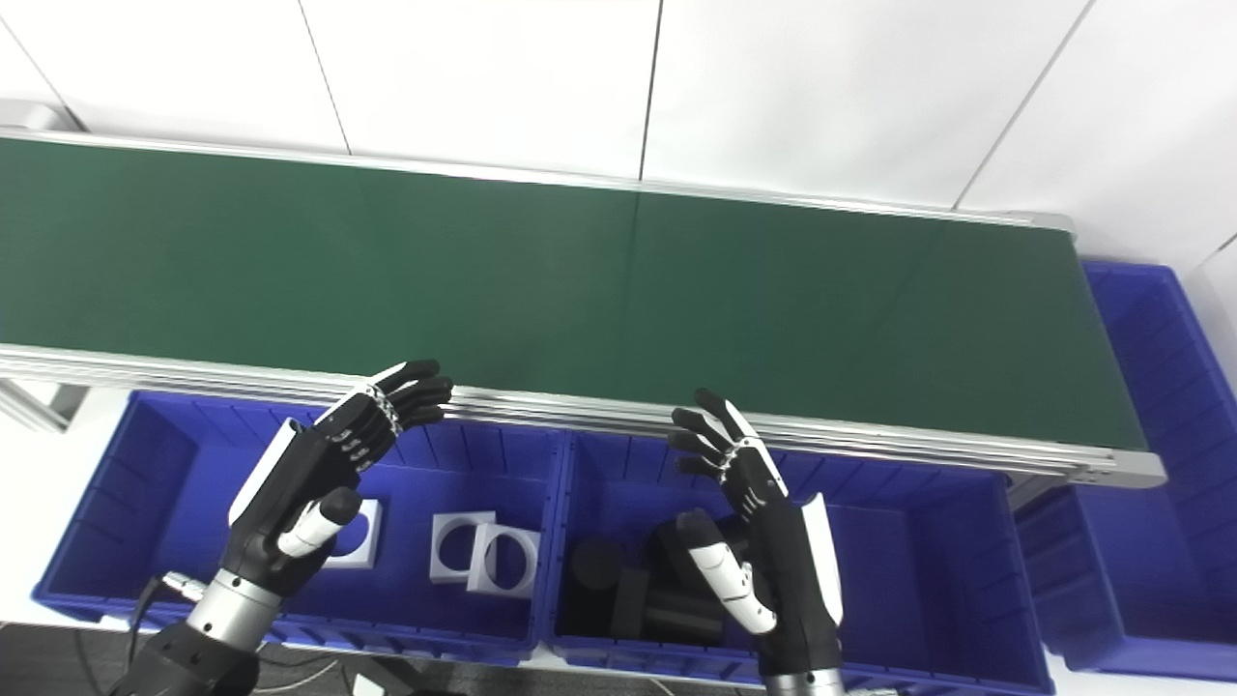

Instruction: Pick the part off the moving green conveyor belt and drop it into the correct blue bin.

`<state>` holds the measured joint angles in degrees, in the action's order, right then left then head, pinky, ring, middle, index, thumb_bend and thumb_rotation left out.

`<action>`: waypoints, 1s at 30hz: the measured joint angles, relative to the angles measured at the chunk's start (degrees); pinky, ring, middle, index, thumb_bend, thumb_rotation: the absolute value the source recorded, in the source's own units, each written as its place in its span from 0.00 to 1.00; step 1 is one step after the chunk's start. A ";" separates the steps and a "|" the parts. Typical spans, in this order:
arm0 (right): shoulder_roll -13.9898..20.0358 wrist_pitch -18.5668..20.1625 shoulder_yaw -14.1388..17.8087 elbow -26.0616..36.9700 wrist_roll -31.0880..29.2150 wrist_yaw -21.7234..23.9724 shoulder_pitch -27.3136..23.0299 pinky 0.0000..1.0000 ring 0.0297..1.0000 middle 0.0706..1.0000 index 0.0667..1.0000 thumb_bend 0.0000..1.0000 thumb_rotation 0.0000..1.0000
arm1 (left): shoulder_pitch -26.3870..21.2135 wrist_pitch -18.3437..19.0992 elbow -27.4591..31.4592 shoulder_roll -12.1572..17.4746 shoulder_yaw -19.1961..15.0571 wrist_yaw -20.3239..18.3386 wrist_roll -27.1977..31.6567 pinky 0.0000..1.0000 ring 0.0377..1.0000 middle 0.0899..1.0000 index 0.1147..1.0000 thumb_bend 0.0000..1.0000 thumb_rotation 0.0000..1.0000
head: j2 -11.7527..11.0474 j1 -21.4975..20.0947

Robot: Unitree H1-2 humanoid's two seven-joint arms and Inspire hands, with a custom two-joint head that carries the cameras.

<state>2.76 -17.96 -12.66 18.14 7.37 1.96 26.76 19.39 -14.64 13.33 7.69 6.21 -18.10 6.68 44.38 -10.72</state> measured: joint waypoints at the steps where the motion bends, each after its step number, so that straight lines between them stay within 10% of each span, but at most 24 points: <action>1: -0.01 0.00 0.00 0.00 0.00 0.00 0.00 0.70 0.76 0.80 0.88 0.62 0.80 | 0.00 0.00 0.00 0.03 0.00 0.00 0.01 0.83 0.84 0.81 0.82 0.89 0.78 | 0.00 0.00; 30: -0.35 0.00 -0.01 0.01 0.01 0.00 0.01 0.70 0.75 0.80 0.87 0.61 0.77 | 0.00 -0.01 0.00 0.25 -0.03 0.00 0.01 0.81 0.83 0.80 0.82 0.93 0.77 | 0.26 -0.18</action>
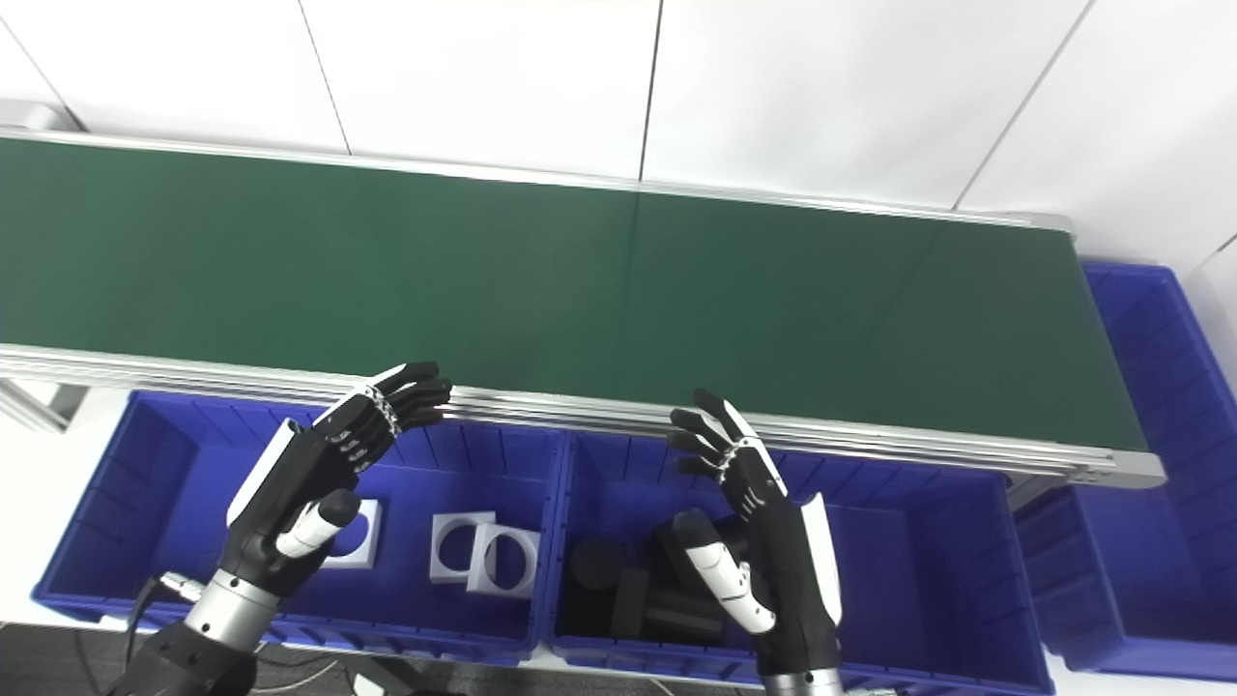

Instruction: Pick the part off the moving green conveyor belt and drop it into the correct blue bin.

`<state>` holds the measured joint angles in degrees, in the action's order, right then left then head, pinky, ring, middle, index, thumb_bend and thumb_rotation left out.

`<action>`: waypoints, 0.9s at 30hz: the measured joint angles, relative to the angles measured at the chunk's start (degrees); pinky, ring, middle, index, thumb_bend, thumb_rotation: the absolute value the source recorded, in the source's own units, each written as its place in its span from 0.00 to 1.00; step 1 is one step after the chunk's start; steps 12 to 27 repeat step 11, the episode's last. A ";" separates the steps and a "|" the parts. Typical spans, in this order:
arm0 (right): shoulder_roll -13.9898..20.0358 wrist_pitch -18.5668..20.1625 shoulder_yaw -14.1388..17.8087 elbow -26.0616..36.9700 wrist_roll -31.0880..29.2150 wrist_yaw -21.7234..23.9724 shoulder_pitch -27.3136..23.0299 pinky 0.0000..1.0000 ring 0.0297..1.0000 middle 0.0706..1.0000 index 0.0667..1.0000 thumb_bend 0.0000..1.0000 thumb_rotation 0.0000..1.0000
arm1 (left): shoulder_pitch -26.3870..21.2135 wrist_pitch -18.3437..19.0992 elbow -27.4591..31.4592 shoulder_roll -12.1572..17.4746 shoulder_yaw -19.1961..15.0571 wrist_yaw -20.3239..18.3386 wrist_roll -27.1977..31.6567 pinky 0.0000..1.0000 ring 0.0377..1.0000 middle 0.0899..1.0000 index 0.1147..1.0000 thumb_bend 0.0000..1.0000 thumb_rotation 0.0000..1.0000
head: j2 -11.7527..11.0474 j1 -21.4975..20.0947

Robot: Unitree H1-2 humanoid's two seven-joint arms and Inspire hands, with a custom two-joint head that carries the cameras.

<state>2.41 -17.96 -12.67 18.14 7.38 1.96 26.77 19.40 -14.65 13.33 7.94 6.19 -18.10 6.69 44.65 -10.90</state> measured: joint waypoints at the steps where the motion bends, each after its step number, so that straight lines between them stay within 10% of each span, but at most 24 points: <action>1: 0.00 0.00 0.00 0.00 0.00 0.00 0.00 0.70 0.75 0.80 0.87 0.61 0.77 | 0.00 0.00 -0.01 0.00 0.00 0.00 0.00 0.81 0.83 0.80 0.82 0.93 0.77 | 0.00 0.00; 27: 0.00 0.00 0.00 0.00 0.02 0.00 -0.04 0.70 0.75 0.80 0.87 0.61 0.77 | -0.03 -0.02 -0.05 0.00 -0.16 0.00 0.00 0.81 0.83 0.80 0.82 0.92 0.77 | -0.18 -0.09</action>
